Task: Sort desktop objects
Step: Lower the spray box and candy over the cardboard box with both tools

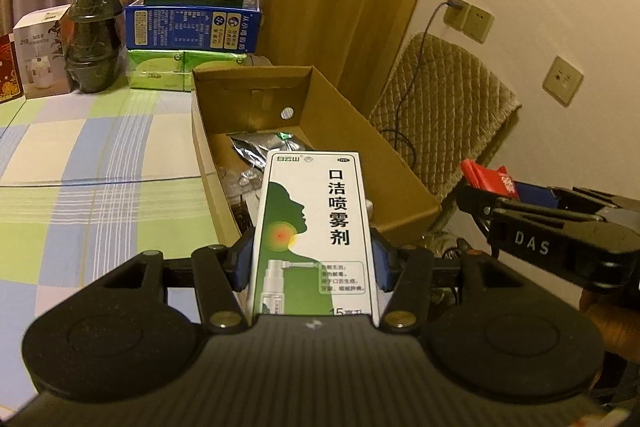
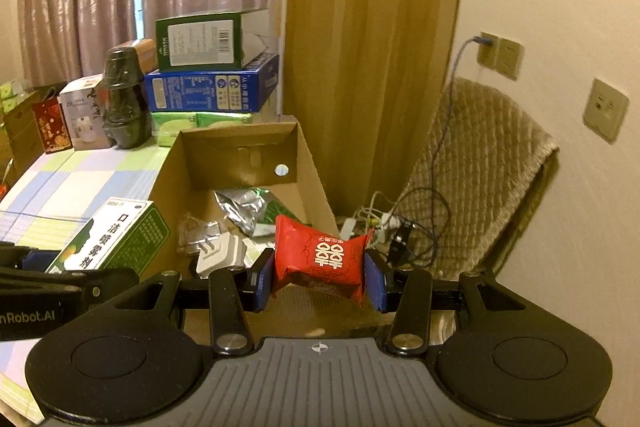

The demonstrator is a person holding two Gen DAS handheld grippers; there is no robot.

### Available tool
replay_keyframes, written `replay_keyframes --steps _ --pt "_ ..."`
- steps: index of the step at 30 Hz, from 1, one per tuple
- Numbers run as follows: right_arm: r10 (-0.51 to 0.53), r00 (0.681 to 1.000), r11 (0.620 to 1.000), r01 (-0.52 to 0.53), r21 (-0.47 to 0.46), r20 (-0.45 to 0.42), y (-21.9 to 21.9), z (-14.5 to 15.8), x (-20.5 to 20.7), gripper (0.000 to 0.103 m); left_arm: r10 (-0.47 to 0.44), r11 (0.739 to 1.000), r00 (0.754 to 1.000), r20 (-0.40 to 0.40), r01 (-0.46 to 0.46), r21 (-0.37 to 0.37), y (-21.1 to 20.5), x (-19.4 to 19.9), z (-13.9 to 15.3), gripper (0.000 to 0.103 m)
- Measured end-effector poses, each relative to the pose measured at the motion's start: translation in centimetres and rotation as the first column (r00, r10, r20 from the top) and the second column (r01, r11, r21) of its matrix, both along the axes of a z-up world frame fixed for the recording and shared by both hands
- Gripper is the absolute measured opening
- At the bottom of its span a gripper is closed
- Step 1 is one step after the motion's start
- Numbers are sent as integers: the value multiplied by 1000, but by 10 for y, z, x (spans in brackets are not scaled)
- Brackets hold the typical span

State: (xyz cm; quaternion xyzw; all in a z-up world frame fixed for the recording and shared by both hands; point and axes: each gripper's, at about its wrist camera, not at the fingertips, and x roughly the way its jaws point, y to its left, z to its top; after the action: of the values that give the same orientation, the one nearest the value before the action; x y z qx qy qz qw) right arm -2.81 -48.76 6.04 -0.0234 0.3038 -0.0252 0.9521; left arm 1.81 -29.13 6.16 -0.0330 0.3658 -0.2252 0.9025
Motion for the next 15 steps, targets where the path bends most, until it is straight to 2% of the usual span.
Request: replay_keyframes --steps 15 --pt "107 992 994 -109 -28 -62 15 -2 59 44 48 999 999 -22 -49 -11 1 45 -6 51"
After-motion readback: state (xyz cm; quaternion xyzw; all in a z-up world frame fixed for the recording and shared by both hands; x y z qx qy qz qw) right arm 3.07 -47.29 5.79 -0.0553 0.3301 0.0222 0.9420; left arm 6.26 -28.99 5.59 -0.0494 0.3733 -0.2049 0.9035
